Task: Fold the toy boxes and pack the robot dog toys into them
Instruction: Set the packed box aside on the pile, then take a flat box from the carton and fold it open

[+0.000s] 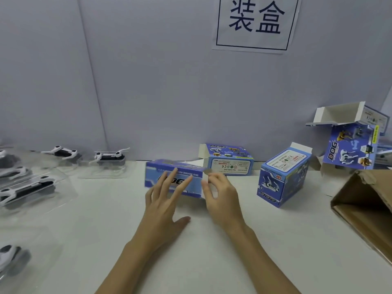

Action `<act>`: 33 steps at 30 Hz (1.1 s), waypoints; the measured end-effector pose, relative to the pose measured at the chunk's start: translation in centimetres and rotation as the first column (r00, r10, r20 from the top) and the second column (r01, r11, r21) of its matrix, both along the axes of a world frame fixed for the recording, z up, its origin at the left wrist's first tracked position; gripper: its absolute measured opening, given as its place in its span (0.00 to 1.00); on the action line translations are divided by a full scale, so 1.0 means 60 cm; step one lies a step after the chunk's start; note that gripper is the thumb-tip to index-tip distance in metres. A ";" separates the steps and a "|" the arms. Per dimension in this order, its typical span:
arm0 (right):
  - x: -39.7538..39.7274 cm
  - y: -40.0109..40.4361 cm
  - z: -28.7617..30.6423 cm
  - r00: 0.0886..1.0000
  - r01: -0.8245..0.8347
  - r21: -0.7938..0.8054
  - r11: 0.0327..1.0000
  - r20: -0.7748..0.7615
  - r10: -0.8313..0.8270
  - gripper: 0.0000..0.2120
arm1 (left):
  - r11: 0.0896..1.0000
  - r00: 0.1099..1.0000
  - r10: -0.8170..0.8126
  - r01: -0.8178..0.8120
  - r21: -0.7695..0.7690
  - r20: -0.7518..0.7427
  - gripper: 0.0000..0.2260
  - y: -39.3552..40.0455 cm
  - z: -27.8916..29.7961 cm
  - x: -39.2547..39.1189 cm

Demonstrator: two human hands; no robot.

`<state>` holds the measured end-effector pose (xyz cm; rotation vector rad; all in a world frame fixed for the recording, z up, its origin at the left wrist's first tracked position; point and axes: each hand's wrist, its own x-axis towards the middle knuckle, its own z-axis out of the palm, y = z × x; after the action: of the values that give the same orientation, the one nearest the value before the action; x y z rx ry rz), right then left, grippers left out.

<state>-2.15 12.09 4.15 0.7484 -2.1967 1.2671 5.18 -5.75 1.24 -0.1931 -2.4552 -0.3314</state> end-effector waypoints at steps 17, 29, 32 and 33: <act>0.054 0.017 0.061 0.973 -0.170 -0.333 0.927 -0.206 0.104 0.36 | 0.945 0.903 0.046 0.099 0.312 -0.427 0.31 0.011 0.069 0.037; 0.062 -0.001 0.065 0.899 -0.386 -0.406 0.828 0.036 0.437 0.35 | 0.325 0.930 -0.299 0.312 0.893 -0.216 0.32 0.039 0.092 0.045; 0.061 -0.002 0.061 0.880 -0.365 -0.460 0.809 0.112 0.461 0.25 | 0.404 0.943 -0.285 0.278 0.871 -0.169 0.32 0.032 0.089 0.046; 0.060 -0.002 0.061 0.887 -0.345 -0.461 0.818 0.125 0.445 0.22 | 0.412 0.942 -0.293 0.277 0.868 -0.162 0.33 0.031 0.088 0.047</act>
<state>1.43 11.98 7.78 0.9468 -1.8630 2.0588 7.98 -3.92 6.50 -0.1434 -1.9050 -1.7238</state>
